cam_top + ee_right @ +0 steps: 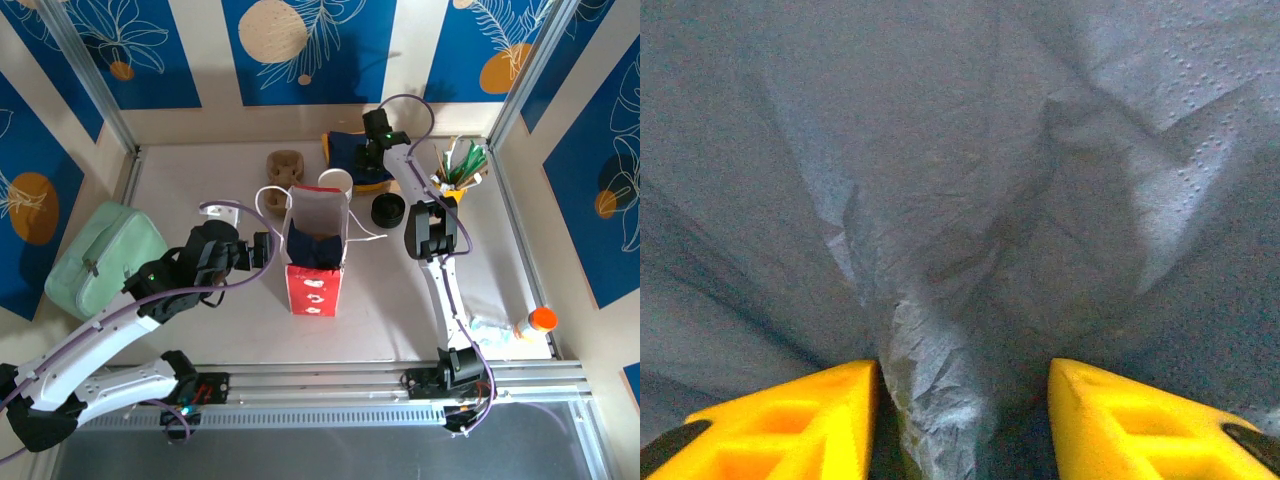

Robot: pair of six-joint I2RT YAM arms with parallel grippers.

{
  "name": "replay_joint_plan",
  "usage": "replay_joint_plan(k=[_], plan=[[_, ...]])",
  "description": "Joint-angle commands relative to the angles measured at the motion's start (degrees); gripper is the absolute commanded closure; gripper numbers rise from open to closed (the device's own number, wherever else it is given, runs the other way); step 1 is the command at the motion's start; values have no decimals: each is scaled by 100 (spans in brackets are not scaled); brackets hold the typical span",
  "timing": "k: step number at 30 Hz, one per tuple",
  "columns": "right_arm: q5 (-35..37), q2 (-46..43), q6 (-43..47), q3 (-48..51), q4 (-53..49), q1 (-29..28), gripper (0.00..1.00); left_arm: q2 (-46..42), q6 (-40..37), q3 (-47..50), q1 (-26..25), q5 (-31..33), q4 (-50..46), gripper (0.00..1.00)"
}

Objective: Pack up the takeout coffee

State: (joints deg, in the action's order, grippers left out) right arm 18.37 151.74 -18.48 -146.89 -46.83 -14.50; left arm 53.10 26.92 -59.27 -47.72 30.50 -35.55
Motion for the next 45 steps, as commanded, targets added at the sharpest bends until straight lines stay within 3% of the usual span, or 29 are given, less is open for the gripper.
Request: replay_joint_plan(k=[1, 27, 41, 45], plan=[[-305, 158, -94, -163, -63, 8, 55, -16, -37, 21, 88, -25, 61, 0], [-808, -383, -459, 283, 224, 77, 75, 58, -60, -47, 105, -79, 18, 0], [-1081, -1276, -515, 1199, 701, 123, 83, 22, -20, -93, 112, -106, -59, 0], [-924, -1479, -597, 1193, 431, 175, 83, 25, -7, -136, 114, -122, -105, 0]])
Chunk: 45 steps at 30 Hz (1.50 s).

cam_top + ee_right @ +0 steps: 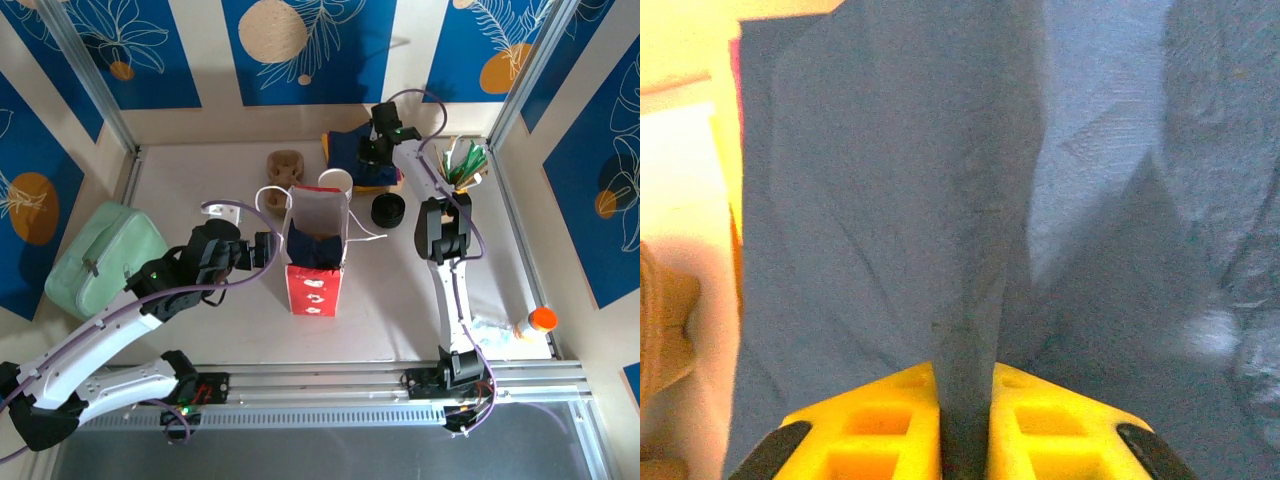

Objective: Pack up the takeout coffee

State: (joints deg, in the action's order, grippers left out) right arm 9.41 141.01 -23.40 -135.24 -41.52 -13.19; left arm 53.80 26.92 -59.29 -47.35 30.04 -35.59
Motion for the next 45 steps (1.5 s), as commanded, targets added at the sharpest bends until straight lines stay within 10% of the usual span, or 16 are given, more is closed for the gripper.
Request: replay_joint_plan(k=[1, 31, 45], plan=[[-14, -484, -116, 56, -133, 75, 85, -55, -2, -143, 77, -70, -115, 0], [-2667, -4886, -1733, 2228, -762, 544, 97, -226, -327, -434, 107, -880, 96, 1], [-3526, -6097, -3595, 3372, 107, -735, 94, -466, -191, -481, 112, -1138, 105, 1]])
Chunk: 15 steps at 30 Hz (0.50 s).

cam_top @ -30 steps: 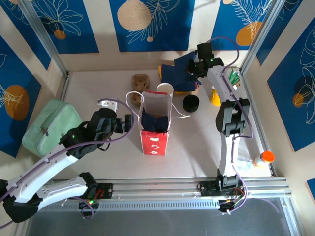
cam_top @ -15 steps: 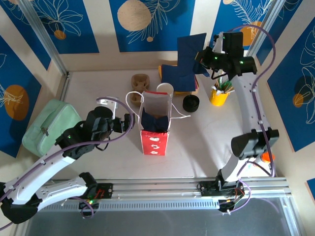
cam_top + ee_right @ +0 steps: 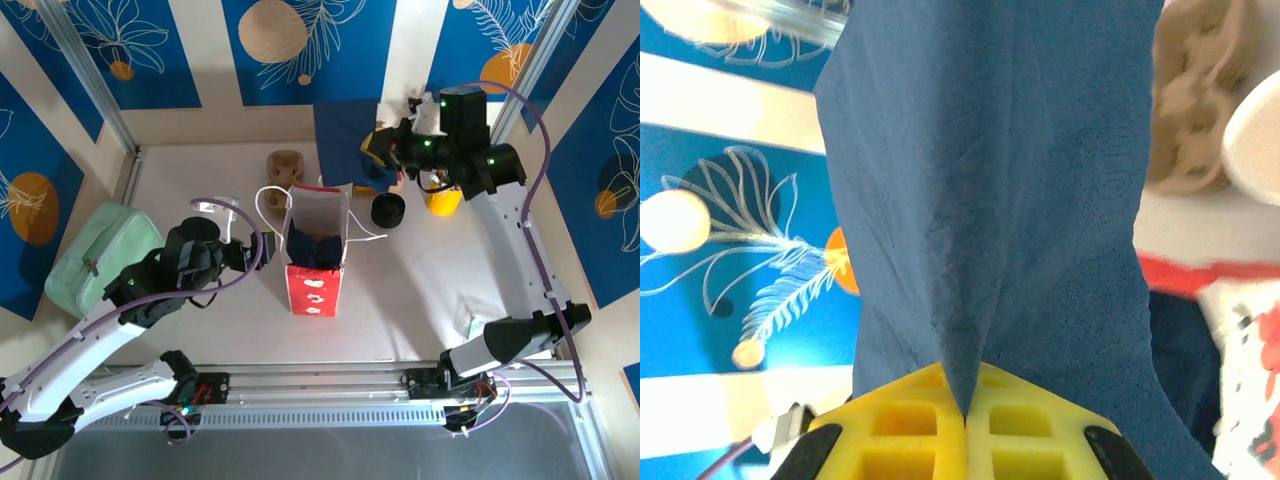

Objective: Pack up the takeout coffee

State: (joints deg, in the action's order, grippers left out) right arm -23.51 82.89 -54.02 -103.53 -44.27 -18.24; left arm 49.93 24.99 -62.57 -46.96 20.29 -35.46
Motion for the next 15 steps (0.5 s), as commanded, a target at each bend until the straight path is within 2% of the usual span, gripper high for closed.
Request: replay_joint_plan(k=[1, 7, 15], plan=[[-207, -356, -630, 299, 486, -366, 94, -88, 21, -151, 66, -187, 99, 1], [442, -665, -839, 718, 711, -1125, 94, -227, 120, -80, 64, -226, 148, 0], [979, -756, -931, 1035, 814, -1735, 95, -274, 93, -107, 71, -166, 136, 1]])
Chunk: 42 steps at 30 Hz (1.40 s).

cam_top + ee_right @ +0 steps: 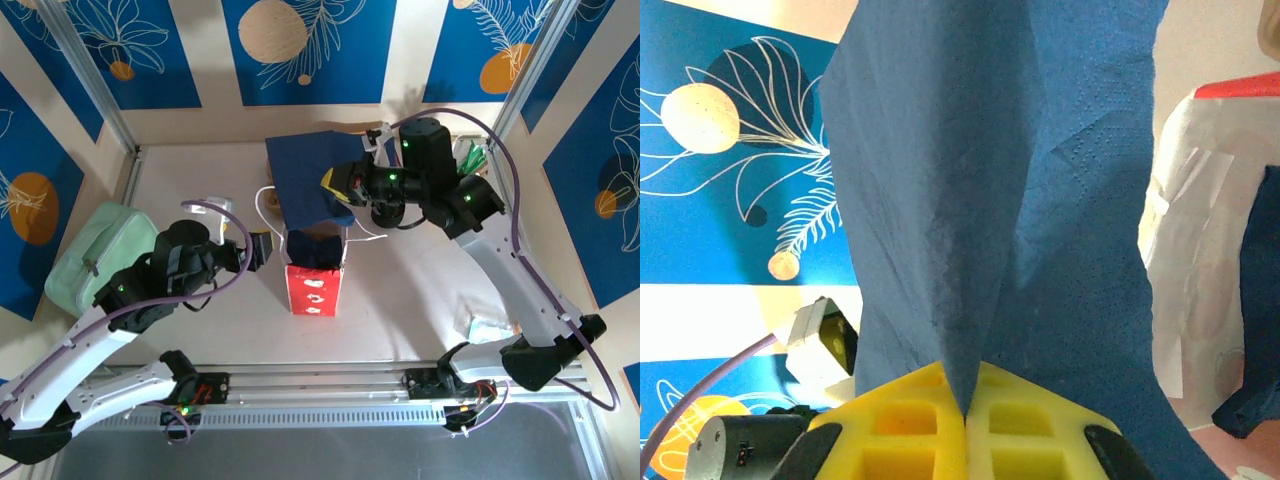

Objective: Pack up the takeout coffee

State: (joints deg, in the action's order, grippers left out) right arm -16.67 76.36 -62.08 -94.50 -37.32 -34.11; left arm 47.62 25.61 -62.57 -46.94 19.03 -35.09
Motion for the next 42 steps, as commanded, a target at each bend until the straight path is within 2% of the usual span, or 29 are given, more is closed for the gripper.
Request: replay_joint_plan(k=[1, 15, 30, 42], plan=[[319, -90, -151, 177, 143, -192, 95, -40, 32, -107, 66, -47, 99, 1], [1355, 241, 215, 395, -319, -893, 95, 72, 40, -98, 66, -74, 169, 1], [2205, 612, 658, 388, -939, -1148, 97, 147, 74, -107, 70, -75, 160, 1], [2791, 944, 908, 52, -1487, -1369, 98, -18, 59, -71, 76, 208, -94, 1]])
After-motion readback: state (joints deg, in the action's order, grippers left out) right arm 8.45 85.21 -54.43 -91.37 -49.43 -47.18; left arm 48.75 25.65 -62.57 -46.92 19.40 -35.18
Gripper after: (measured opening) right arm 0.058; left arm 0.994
